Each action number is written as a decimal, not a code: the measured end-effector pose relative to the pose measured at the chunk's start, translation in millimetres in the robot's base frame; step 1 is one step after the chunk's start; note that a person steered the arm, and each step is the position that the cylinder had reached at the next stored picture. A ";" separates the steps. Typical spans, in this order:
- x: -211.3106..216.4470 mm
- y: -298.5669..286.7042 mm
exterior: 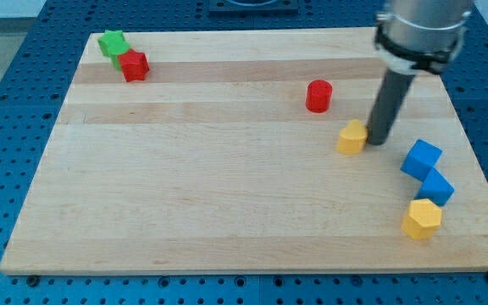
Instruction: Push the yellow heart towards the yellow hexagon
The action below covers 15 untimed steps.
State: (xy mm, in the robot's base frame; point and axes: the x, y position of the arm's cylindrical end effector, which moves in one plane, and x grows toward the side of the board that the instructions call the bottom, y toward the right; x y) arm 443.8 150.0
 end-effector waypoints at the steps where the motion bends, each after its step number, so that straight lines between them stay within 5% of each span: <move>1: -2.1 -2.2; 4: -49.3 -85.7; 9: -7.8 -34.0; 12: -34.8 -27.3; 15: 11.9 -27.3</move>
State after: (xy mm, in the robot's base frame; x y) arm 455.8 122.8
